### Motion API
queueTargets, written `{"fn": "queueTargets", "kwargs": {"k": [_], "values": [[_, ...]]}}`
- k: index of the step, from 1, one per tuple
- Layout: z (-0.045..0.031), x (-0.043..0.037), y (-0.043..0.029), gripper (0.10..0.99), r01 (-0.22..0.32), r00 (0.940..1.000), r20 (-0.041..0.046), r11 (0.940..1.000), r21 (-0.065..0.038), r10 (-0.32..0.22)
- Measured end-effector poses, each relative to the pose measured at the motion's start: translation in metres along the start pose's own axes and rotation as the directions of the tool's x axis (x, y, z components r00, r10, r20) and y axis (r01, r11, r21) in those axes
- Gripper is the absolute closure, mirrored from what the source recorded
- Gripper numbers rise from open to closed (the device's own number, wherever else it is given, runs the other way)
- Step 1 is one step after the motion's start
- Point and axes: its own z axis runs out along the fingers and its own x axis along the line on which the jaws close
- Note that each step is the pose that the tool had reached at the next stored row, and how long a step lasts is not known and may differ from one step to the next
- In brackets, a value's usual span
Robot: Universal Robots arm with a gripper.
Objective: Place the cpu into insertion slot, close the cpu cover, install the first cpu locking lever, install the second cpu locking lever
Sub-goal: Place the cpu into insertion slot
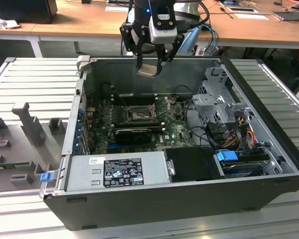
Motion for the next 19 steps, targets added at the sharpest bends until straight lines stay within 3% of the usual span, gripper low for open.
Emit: {"fn": "queueTargets", "kwargs": {"k": [19], "values": [[0.0001, 0.0, 0.0, 0.557, -0.089, 0.996, 0.0078, 0.9961, -0.002, 0.089]]}}
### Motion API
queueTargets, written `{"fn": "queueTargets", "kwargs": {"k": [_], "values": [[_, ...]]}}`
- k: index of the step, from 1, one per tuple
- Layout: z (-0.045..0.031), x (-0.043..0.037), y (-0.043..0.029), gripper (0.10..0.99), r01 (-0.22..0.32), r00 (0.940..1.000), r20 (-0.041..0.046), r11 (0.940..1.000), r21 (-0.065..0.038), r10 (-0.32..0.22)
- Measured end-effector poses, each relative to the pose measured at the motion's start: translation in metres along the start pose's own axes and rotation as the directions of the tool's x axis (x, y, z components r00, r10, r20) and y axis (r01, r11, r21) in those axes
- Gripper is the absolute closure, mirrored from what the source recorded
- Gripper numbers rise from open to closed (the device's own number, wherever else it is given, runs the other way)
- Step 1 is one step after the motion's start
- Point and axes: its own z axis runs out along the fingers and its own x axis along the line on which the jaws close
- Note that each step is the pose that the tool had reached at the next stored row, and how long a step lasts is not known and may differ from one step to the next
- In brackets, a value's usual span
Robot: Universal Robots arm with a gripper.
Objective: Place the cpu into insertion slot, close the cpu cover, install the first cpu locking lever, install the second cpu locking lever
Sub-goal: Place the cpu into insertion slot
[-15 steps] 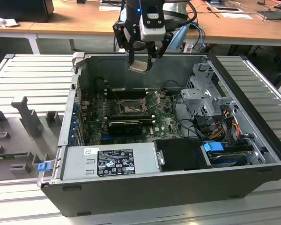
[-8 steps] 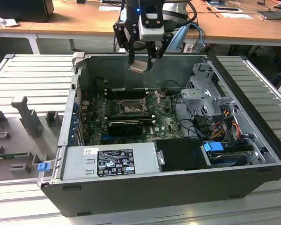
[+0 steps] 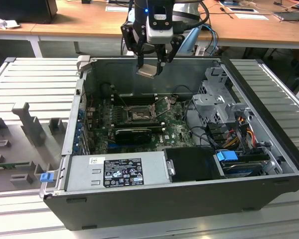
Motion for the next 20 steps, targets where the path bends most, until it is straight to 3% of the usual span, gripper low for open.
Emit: {"fn": "queueTargets", "kwargs": {"k": [20], "values": [[0.0006, 0.0, 0.0, 0.557, -0.101, 0.9948, 0.0089, 0.9949, -0.002, 0.101]]}}
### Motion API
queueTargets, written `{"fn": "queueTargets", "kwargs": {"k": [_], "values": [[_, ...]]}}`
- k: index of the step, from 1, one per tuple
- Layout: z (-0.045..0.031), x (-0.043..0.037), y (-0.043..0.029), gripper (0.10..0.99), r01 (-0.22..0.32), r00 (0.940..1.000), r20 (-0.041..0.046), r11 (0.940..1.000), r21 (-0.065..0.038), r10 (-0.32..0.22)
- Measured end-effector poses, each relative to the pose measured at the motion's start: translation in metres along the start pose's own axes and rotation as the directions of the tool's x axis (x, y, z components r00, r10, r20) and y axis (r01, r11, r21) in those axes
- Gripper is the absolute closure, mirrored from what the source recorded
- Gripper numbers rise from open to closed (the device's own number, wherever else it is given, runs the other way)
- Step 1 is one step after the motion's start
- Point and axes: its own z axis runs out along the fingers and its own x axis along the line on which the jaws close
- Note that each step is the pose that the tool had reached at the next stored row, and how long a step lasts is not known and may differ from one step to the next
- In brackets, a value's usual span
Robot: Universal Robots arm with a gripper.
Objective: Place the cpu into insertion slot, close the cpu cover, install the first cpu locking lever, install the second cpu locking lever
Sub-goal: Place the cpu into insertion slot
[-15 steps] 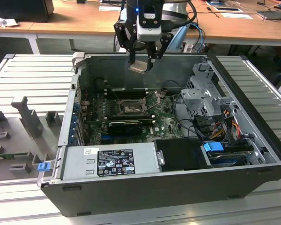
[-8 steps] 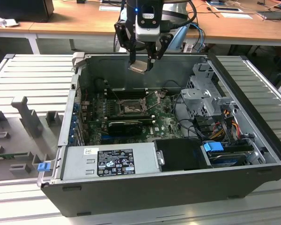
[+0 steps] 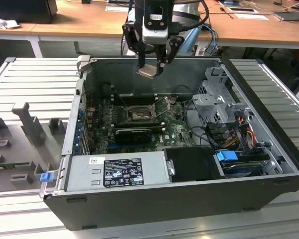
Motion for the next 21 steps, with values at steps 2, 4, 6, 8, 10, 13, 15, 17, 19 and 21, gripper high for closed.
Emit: {"fn": "queueTargets", "kwargs": {"k": [2, 4, 6, 8, 10, 13, 15, 17, 19, 21], "values": [[0.0, 0.0001, -0.0001, 0.557, -0.01, 0.9999, 0.0009, 0.9999, 0.0, 0.01], [0.0, 0.0009, -0.0007, 0.557, -0.013, 0.9999, 0.0013, 0.9999, 0.0, 0.013], [0.0, 0.0019, -0.0014, 0.557, -0.015, 0.9999, 0.0014, 0.9999, 0.0, 0.015], [0.0001, 0.002, -0.0015, 0.557, -0.022, 0.9998, 0.002, 0.9998, 0.0, 0.022], [0.0003, 0.002, -0.0015, 0.557, -0.035, 0.9994, 0.0032, 0.9994, -0.001, 0.035], [0.0004, 0.002, -0.0015, 0.557, -0.057, 0.9984, 0.0051, 0.9984, -0.001, 0.057], [0.0006, 0.002, -0.0016, 0.557, -0.083, 0.9965, 0.0074, 0.9965, -0.002, 0.083], [0.0008, 0.002, -0.0016, 0.557, -0.102, 0.9948, 0.009, 0.9948, -0.002, 0.102], [0.0009, 0.002, -0.0016, 0.557, -0.115, 0.9933, 0.0102, 0.9934, -0.003, 0.115], [0.0014, 0.002, -0.0016, 0.557, -0.127, 0.9918, 0.0112, 0.9919, -0.003, 0.127]]}}
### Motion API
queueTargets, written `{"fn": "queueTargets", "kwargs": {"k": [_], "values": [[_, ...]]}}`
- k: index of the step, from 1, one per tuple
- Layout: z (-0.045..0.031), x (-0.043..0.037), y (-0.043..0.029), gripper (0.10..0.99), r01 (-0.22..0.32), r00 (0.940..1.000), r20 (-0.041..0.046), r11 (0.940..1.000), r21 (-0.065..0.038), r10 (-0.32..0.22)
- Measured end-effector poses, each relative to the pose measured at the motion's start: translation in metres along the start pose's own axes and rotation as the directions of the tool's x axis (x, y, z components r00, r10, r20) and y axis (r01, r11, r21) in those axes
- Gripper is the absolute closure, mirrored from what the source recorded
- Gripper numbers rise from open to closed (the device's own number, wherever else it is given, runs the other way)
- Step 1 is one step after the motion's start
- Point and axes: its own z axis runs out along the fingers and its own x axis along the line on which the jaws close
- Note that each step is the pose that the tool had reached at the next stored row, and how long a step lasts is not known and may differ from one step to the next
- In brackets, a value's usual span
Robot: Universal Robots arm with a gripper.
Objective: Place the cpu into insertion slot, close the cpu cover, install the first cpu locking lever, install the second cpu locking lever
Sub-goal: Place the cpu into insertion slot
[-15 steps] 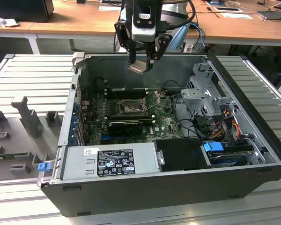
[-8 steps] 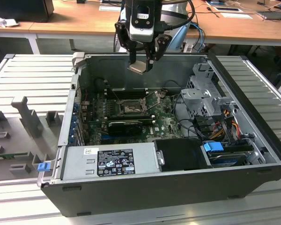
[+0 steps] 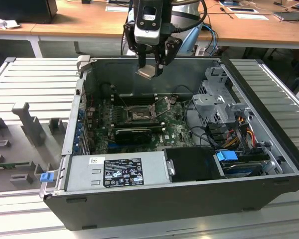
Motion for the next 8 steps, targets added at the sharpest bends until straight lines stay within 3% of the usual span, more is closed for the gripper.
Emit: {"fn": "queueTargets", "kwargs": {"k": [8], "values": [[0.0034, -0.0001, -0.0004, 0.557, -0.007, 1.0, 0.0007, 1.0, 0.0, 0.007]]}}
